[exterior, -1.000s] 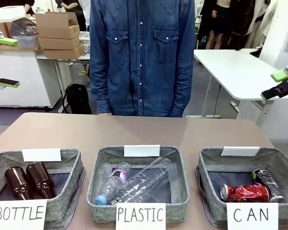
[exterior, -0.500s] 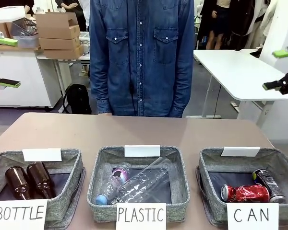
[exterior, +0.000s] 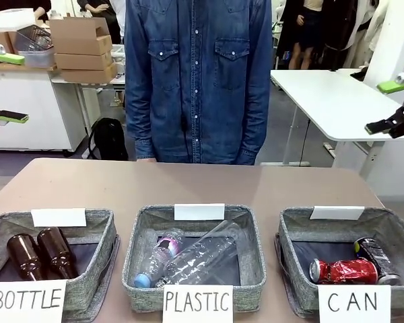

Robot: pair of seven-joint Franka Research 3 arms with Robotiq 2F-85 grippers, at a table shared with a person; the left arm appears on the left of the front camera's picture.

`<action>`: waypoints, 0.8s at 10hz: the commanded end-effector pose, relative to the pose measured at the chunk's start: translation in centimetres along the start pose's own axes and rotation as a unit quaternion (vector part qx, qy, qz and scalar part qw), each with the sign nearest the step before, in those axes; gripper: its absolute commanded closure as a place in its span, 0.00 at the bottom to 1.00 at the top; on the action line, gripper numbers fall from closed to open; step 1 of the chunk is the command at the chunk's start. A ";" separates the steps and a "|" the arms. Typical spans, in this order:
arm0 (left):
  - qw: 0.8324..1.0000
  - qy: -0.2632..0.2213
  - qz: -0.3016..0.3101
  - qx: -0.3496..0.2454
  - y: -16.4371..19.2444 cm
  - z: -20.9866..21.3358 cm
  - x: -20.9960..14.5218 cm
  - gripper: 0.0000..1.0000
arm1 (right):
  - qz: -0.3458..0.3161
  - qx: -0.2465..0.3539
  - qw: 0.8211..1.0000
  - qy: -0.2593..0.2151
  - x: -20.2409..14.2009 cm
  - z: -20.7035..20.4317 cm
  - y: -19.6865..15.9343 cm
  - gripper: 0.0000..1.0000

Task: Sort the can waste into the basket.
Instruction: Pick up the can waste from the table and place it in the right Fabric basket.

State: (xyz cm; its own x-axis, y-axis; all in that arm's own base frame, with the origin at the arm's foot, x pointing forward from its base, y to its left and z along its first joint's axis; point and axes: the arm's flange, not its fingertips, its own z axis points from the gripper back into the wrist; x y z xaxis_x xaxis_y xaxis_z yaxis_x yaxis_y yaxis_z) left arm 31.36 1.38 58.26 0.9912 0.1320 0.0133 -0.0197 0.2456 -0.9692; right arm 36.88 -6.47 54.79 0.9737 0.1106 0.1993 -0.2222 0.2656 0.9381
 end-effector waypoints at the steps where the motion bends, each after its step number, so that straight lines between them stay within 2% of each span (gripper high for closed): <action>1: 1.000 0.005 -0.002 0.003 0.1 0.2 -0.3 0.00 | 0.000 0.000 1.000 0.000 0.0 0.0 0.0 0.00; 8: 1.000 0.005 -0.002 0.003 0.1 0.2 -0.3 0.00 | 0.000 0.000 1.000 0.000 0.0 0.0 0.0 0.00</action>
State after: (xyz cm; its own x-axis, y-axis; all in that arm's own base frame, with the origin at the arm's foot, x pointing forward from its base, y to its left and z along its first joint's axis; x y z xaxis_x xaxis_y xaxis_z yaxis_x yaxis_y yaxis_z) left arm 31.36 1.38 58.26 0.9912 0.1320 0.0133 -0.0197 0.2456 -0.9692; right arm 36.88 -6.47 54.79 0.9737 0.1106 0.1993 -0.2221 0.2656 0.9381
